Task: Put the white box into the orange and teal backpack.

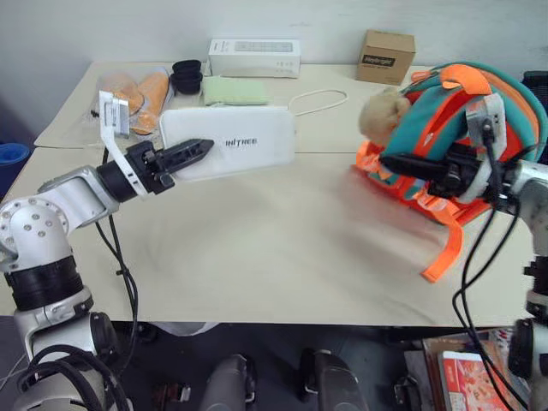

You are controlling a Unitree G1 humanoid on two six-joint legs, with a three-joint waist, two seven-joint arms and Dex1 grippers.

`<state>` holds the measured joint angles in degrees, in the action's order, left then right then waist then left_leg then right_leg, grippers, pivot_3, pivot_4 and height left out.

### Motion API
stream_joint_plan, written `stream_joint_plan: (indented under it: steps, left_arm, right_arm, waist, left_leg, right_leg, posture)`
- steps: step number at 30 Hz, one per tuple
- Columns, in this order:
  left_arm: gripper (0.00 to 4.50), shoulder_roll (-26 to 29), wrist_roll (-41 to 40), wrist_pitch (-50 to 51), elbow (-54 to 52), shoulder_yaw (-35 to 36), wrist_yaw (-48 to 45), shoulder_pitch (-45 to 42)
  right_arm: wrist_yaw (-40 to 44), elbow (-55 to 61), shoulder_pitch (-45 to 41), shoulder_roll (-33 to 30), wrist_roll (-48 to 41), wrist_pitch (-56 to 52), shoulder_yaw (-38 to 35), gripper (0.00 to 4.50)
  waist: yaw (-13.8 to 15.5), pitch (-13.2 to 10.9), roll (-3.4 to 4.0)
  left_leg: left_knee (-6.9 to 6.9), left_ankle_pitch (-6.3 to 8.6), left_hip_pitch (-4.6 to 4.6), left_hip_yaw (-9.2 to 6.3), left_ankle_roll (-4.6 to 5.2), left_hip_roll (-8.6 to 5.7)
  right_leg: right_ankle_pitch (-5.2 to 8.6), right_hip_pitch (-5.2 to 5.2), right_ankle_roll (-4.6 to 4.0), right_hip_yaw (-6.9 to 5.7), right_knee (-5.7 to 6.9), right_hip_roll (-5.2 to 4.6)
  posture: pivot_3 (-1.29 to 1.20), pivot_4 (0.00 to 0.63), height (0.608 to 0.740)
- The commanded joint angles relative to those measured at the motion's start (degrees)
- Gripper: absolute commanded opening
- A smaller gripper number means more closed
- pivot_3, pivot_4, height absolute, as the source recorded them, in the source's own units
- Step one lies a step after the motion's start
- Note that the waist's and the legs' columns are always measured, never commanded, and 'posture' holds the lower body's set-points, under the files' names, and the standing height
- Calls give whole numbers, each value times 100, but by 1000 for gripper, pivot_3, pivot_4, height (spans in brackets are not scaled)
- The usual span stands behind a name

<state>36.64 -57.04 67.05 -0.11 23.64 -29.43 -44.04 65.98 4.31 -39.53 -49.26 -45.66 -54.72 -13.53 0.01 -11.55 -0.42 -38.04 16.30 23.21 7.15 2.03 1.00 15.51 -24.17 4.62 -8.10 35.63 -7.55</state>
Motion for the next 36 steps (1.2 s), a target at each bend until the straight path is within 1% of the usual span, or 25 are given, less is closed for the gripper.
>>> stream_joint_plan:
  steps: [1,5,8,10,13,18,21,25,29,33,36]
  left_arm:
    - [1236,238,124,-479,87,-39,-477,-347]
    - [1236,377,204,-706,91,-265,-966,-437]
    - [1236,409,329,-883,113,-371,-1116,-460]
    - [1236,357,304,-883,178,-361,-1113,-547]
    - [1236,265,221,-923,63,-505,-1382,-600]
    - [1236,273,765,-1507,247,-1110,-2035,-727]
    - [1236,314,652,-1493,560,-984,-2206,-1092]
    - [1236,460,630,-1480,680,-929,-2537,-1265]
    - [1236,423,966,-1758,771,-1223,-2821,-1399]
    - [1236,370,1624,-2403,866,-1710,-3066,-1382]
    - [1236,434,2096,-2875,1005,-2139,-3522,-1401]
  right_arm:
    - [549,990,157,-475,-853,-492,-175,14]
    - [747,1493,504,-891,-1638,-993,-432,14]
    - [772,1688,754,-1066,-1842,-1021,-511,14]
    - [658,1707,828,-1063,-1825,-940,-515,14]
    - [546,1595,860,-1042,-1778,-892,-454,14]
    - [558,1452,862,-1069,-1655,-790,-354,14]
    - [606,1349,854,-1086,-1491,-665,-227,14]
    - [680,1266,938,-1116,-1415,-623,-203,14]
    - [723,1234,1038,-1121,-1398,-579,-195,14]
    - [709,1199,1023,-1126,-1473,-615,-220,14]
    - [758,1205,1067,-1182,-1479,-615,-263,14]
  waist:
    - [5,0,0]
    - [9,-2,-4]
    - [15,-6,-10]
    - [7,-6,-11]
    - [13,-10,-17]
    - [38,-10,-17]
    - [69,-17,-30]
    - [67,-17,-29]
    - [93,-17,-30]
    - [127,-17,-29]
    - [133,-17,-30]
  left_leg:
    - [0,1,0,0,1,0]
    - [0,8,1,4,12,-6]
    - [-2,9,1,5,13,-6]
    - [-4,9,1,6,13,-5]
    - [-5,8,0,7,13,-4]
    - [-5,8,0,11,13,-7]
    - [-11,7,1,12,15,-7]
    - [-7,7,6,19,16,-5]
    - [-8,7,6,22,17,-5]
    - [-16,6,5,27,20,-7]
    - [-16,6,4,28,20,-6]
  right_leg:
    - [0,-2,0,0,-2,0]
    - [0,-1,0,4,-7,-8]
    - [-1,-1,1,5,-6,-9]
    - [-1,-2,1,7,-7,-9]
    - [-1,-5,1,10,-7,-11]
    - [-1,-6,1,10,-4,-9]
    - [-1,-7,1,11,-7,-8]
    - [-1,-17,1,19,1,-8]
    - [-1,-17,2,18,4,-5]
    - [-2,-18,3,23,-4,-7]
    - [-2,-20,3,24,-3,-7]
  posture:
    - [0,150,740]
    - [0,150,740]
    - [0,150,740]
    - [0,150,740]
    - [0,150,740]
    - [0,150,740]
    - [0,150,740]
    - [0,150,740]
    - [0,150,740]
    - [0,150,740]
    - [0,150,740]
